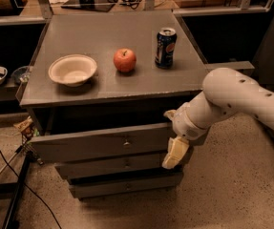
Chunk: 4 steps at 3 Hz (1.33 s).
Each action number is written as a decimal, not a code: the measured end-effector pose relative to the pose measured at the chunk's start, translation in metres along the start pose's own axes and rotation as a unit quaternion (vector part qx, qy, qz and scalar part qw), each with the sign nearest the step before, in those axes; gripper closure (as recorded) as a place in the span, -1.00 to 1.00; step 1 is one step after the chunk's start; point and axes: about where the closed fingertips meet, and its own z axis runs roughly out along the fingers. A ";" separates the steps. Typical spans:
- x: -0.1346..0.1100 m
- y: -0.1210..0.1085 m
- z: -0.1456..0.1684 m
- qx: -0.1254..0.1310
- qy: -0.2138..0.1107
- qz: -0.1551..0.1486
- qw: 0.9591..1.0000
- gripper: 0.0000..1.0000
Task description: Open top drawer
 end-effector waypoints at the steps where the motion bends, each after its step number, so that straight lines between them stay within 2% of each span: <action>1: -0.001 -0.010 0.012 -0.005 0.003 -0.005 1.000 -1.00; 3: 0.009 -0.012 0.042 -0.035 0.011 0.002 0.999 -1.00; 4: 0.010 -0.012 0.043 -0.036 0.011 0.002 0.999 -0.47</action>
Offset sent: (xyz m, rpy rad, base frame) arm 0.0256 0.0138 -0.0397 -0.0113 0.0559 0.0342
